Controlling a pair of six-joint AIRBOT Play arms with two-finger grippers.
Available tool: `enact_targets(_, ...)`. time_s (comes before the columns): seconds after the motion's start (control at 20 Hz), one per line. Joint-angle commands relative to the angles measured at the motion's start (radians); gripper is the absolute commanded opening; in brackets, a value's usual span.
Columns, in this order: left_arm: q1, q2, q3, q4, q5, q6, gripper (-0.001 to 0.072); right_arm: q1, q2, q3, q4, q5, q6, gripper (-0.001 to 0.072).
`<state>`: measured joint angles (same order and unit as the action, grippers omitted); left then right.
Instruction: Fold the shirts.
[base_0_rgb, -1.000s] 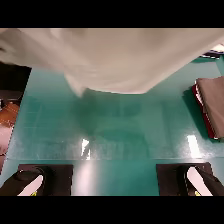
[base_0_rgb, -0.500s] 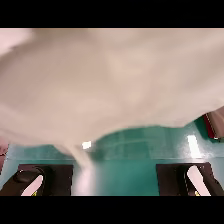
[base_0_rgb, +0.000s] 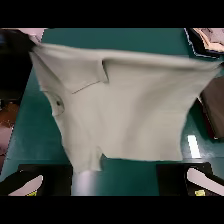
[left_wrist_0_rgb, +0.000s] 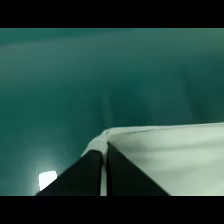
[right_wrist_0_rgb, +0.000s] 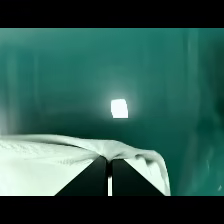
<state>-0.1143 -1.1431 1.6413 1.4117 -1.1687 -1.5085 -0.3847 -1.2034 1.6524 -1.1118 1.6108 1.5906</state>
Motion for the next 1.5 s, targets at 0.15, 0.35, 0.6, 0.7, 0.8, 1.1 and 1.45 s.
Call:
enact_targets(0.15,0.001,-0.295,-0.034,-0.004,0.26,0.14,0.0023,0.22,-0.279,-0.119,-0.172,-0.388,0.044,0.0013)
enact_targets(0.35,0.001,-0.362,-0.033,0.014,0.483,0.159,0.0023,0.264,-0.332,-0.119,-0.172,-0.651,0.063,0.0013)
enact_targets(0.6,0.002,-0.417,-0.034,0.101,0.531,0.16,0.0023,0.267,-0.332,-0.119,-0.175,-0.76,0.068,0.0013)
enact_targets(0.7,0.02,-0.423,-0.034,0.11,0.492,0.167,0.0023,0.277,-0.332,-0.119,-0.175,-0.712,0.059,0.0013)
enact_targets(0.8,0.052,-0.423,-0.034,0.108,0.403,0.182,0.0023,0.29,-0.332,-0.119,-0.196,-0.616,0.057,0.0013)
enact_targets(1.1,0.123,-0.423,-0.047,0.045,0.095,0.338,0.0023,0.421,-0.327,-0.186,-0.377,-0.434,0.063,0.0013)
enact_targets(1.45,0.123,-0.423,-0.234,0.047,0.031,0.338,0.0024,0.467,-0.327,-0.327,-0.373,-0.51,0.137,0.0014)
